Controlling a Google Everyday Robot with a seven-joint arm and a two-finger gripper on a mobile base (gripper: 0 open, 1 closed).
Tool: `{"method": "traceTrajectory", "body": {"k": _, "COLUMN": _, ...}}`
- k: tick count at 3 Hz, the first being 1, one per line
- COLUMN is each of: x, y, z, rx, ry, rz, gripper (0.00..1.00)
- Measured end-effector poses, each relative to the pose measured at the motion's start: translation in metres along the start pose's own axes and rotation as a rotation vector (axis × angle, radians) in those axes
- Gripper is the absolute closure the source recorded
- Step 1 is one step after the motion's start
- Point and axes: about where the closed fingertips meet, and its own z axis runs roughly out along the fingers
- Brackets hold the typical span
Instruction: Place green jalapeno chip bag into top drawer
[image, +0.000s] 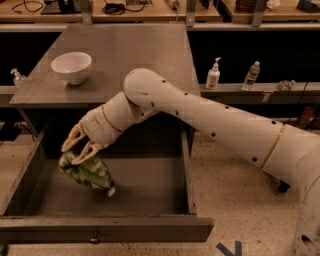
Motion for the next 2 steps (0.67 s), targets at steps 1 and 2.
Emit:
{"method": "traceTrajectory", "body": {"k": 1, "x": -0.0014, "y": 0.0002, "z": 0.0027, "rx": -0.003, "ry": -0.004, "rz": -0.002, "gripper": 0.0}}
{"method": "traceTrajectory", "body": {"k": 2, "x": -0.0015, "y": 0.0002, "z": 0.0028, "rx": -0.003, "ry": -0.004, "rz": -0.002, "gripper": 0.0}}
